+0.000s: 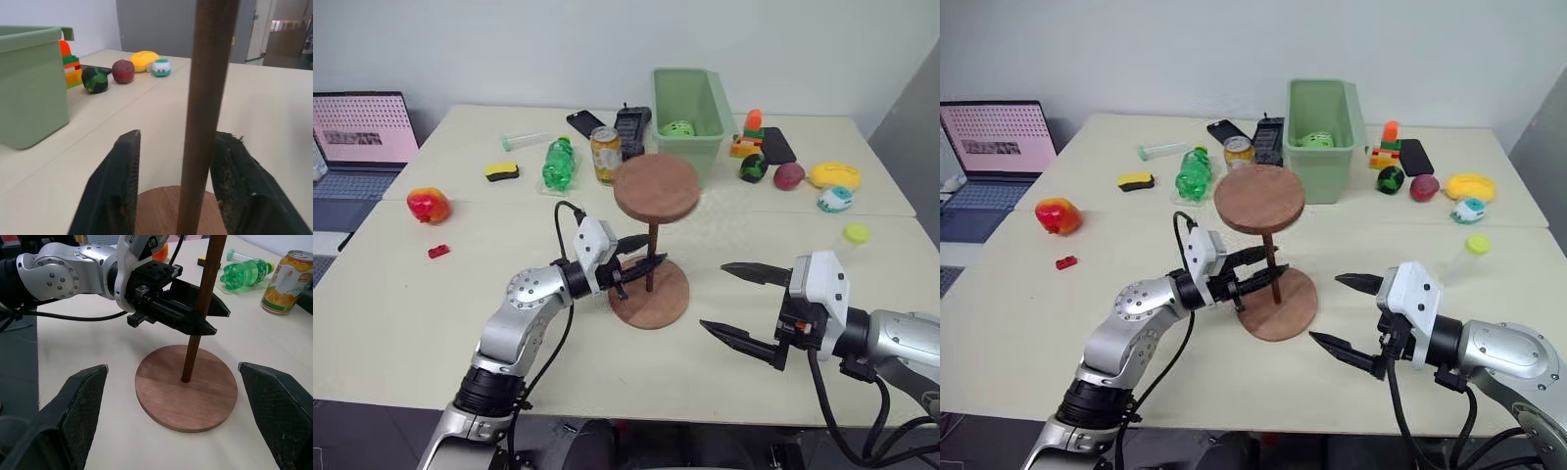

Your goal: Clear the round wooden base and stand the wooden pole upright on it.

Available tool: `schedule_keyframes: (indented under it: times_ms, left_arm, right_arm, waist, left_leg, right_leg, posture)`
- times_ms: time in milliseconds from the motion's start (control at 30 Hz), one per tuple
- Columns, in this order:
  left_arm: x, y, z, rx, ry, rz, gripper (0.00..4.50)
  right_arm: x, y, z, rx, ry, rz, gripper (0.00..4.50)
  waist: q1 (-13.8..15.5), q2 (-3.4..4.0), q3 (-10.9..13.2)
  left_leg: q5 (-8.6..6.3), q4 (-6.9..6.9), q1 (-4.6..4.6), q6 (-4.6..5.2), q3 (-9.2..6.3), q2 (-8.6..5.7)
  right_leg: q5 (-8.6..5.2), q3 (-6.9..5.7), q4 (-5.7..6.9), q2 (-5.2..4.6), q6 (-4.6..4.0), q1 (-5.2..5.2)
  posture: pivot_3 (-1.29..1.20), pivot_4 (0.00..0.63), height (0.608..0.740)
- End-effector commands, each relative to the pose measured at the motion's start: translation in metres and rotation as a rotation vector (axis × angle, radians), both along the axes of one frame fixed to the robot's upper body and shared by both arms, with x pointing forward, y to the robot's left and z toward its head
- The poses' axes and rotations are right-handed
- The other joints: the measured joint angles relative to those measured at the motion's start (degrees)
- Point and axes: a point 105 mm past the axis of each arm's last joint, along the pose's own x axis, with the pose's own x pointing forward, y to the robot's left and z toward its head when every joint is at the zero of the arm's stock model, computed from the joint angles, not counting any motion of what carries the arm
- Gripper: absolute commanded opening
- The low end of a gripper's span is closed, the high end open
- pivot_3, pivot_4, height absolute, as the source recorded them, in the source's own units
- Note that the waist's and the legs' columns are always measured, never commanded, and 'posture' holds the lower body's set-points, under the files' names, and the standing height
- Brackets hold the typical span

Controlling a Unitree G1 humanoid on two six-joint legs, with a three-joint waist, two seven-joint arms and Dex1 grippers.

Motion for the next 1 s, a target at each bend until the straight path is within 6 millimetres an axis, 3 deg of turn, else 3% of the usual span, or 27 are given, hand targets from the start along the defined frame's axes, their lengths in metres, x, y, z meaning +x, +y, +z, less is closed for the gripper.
schedule_keyframes:
  times_ms: [33,267,433,600,833,1000]
  left_arm:
    - [-0.008,-0.006,0.01,0.034,-0.056,-0.074,2.93]
    - [-0.004,0.01,0.004,0.174,-0.052,-0.119,2.93]
    - [-0.006,0.027,0.001,0.302,0.003,-0.185,2.93]
    - [-0.011,0.065,0.019,0.411,0.043,-0.129,2.93]
    - [-0.01,0.133,0.031,0.434,0.072,0.158,2.93]
    - [-0.021,0.18,0.019,0.544,0.077,0.302,2.93]
  right_arm:
    - [-0.002,0.003,0.004,0.006,-0.034,0.015,4.5]
    - [0.0,0.003,0.003,0.001,-0.035,0.006,4.5]
    - [0.006,-0.009,0.004,-0.021,-0.043,-0.023,4.5]
    - [0.012,-0.033,0.007,-0.08,-0.051,-0.052,4.5]
    - [0.009,-0.053,0.016,-0.105,-0.051,-0.049,4.5]
    - [0.01,-0.06,0.02,-0.118,-0.038,-0.03,4.5]
  waist:
    - [-0.01,0.0,0.0]
    - [-0.11,0.0,0.0]
    - [-0.22,0.0,0.02]
    - [-0.26,0.01,0.1]
    - [-0.27,0.03,0.13]
    - [-0.28,0.05,0.14]
  left_leg:
    - [0.0,-0.02,-0.02,0.0,0.02,-0.01]
    - [0.0,-0.04,-0.02,0.01,-0.02,-0.01]
    - [0.0,-0.06,-0.02,0.01,0.01,-0.01]
    - [-0.01,-0.1,-0.03,0.02,0.03,-0.01]
    - [-0.01,-0.14,-0.04,0.03,0.02,0.08]
    - [-0.01,-0.16,-0.04,0.03,0.06,0.08]
  right_leg:
    - [0.0,0.01,-0.01,-0.01,0.0,-0.02]
    - [0.0,0.0,0.01,0.0,0.0,-0.04]
    - [0.0,-0.05,0.0,0.0,0.0,-0.05]
    - [0.0,-0.05,0.0,0.01,0.0,-0.11]
    - [0.0,-0.01,0.0,-0.01,0.0,-0.15]
    - [0.0,0.02,-0.01,-0.1,0.0,-0.16]
  posture:
    - [0.0,0.15,0.74]
    - [0.0,0.15,0.74]
    - [0.0,0.15,0.74]
    - [0.0,0.15,0.74]
    - [0.0,0.15,0.74]
    - [0.0,0.15,0.74]
